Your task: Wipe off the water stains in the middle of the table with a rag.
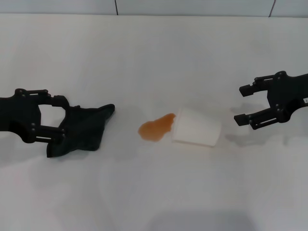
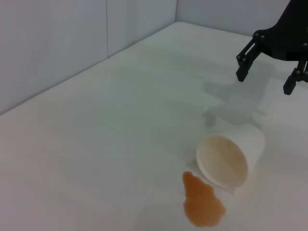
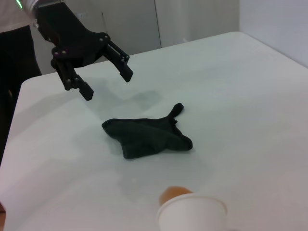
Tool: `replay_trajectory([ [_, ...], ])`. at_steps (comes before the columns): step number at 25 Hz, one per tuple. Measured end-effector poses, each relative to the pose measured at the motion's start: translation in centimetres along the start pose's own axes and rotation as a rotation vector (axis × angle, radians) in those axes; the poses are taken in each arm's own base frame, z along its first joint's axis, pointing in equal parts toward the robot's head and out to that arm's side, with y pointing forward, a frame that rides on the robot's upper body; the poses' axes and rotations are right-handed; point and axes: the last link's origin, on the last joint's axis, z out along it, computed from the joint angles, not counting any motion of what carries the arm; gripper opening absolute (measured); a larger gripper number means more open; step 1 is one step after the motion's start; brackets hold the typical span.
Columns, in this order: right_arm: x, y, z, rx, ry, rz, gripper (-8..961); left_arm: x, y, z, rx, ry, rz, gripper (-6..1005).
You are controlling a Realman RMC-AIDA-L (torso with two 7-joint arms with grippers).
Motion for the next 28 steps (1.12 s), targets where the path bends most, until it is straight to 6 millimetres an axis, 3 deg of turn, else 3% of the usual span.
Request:
replay_trajectory([
  [17,-0.1,0.5,0.1,-0.019,-0.016,-0.012,840,-0.1,0.1,0.0,-0.001,0.004,0.009,874],
  [28,-1.0,0.5,0.4,-0.016,0.014,0.005,842,-2.1,1.8,0.9,-0.005,0.019,0.024,874],
])
